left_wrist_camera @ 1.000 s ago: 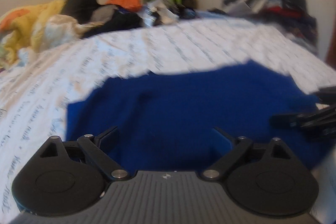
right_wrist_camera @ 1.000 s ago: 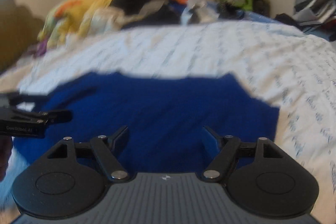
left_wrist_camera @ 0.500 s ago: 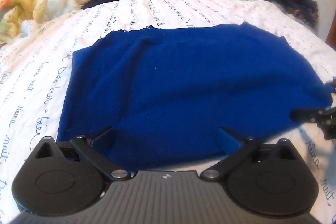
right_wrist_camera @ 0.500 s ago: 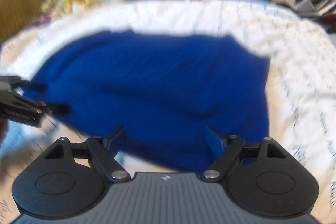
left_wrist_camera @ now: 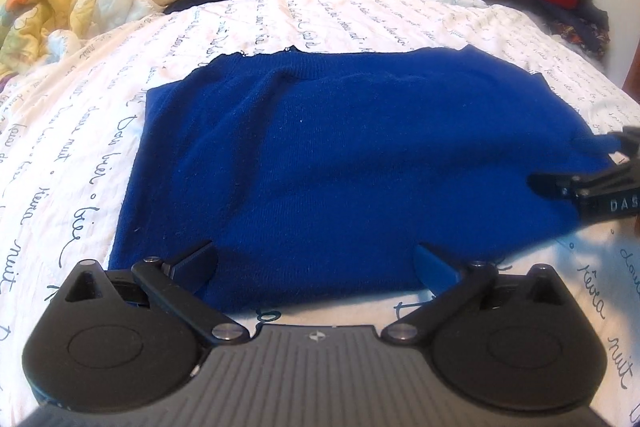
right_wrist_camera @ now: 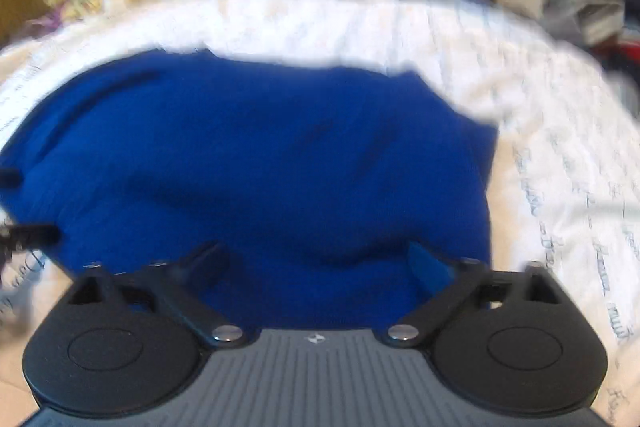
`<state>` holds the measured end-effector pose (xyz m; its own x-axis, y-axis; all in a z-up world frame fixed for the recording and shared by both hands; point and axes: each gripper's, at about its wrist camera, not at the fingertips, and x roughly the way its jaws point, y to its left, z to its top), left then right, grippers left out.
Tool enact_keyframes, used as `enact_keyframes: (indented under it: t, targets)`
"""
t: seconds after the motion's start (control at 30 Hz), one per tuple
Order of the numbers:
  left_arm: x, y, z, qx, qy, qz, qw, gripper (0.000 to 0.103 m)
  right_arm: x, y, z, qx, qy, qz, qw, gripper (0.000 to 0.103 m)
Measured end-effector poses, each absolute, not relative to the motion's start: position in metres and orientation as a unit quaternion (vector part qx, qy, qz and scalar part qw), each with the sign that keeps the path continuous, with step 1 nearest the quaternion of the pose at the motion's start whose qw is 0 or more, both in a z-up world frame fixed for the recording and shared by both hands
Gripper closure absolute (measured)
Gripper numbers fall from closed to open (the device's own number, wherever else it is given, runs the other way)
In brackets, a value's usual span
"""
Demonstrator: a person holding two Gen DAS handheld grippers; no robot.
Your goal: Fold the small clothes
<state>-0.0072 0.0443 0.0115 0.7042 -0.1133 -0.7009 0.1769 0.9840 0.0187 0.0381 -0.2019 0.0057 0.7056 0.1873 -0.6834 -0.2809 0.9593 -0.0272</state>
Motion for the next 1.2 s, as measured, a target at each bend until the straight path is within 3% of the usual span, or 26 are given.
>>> enact_keyframes:
  t: [0.43, 0.47, 0.57, 0.67, 0.8, 0.9, 0.93, 0.97, 1.03, 1.07, 1.1, 1.2]
  targets:
    - [-0.015, 0.044, 0.016, 0.04, 0.378, -0.061, 0.923, 0.001, 0.013, -0.215, 0.009, -0.048, 0.352, 0.124, 0.926, 0.0]
    - [-0.019, 0.047, 0.021, 0.041, 0.377, -0.058, 0.923, 0.008, 0.01, -0.217, 0.01, -0.049, 0.356, 0.131, 0.924, 0.0]
    - [-0.035, 0.07, 0.036, 0.04, 0.353, -0.029, 0.934, 0.006, 0.01, -0.231, 0.025, -0.034, 0.391, 0.144, 0.908, 0.0]
    - [-0.034, 0.103, 0.038, 0.01, 0.363, 0.01, 0.932, 0.006, -0.001, -0.272, 0.042, 0.025, 0.366, 0.109, 0.924, 0.0]
    - [-0.023, 0.132, 0.026, -0.067, 0.412, 0.03, 0.908, 0.012, 0.0, -0.322, 0.033, 0.142, 0.407, 0.091, 0.898, 0.002]
    - [-0.019, 0.134, 0.03, -0.117, 0.409, 0.012, 0.905, 0.011, 0.004, -0.326, 0.026, 0.163, 0.418, 0.107, 0.887, 0.013]
    - [-0.017, 0.135, 0.031, -0.14, 0.408, 0.002, 0.902, 0.014, 0.006, -0.325, 0.026, 0.169, 0.417, 0.113, 0.886, 0.031]
    - [-0.013, 0.136, 0.032, -0.157, 0.407, -0.006, 0.9, 0.021, 0.01, -0.323, 0.025, 0.182, 0.422, 0.127, 0.879, 0.06]
    - [-0.005, 0.134, 0.033, -0.155, 0.407, 0.002, 0.9, 0.051, 0.016, -0.323, 0.021, 0.198, 0.433, 0.146, 0.867, 0.072]
    - [-0.001, 0.132, 0.033, -0.145, 0.413, 0.011, 0.899, 0.093, 0.022, -0.321, 0.022, 0.191, 0.431, 0.154, 0.868, 0.086]
    - [0.001, 0.134, 0.033, -0.148, 0.419, 0.017, 0.896, 0.094, 0.027, -0.32, 0.021, 0.185, 0.436, 0.155, 0.867, 0.091]
    - [-0.007, 0.141, 0.043, -0.155, 0.417, 0.011, 0.896, 0.094, 0.031, -0.316, 0.031, 0.154, 0.444, 0.165, 0.867, 0.093]
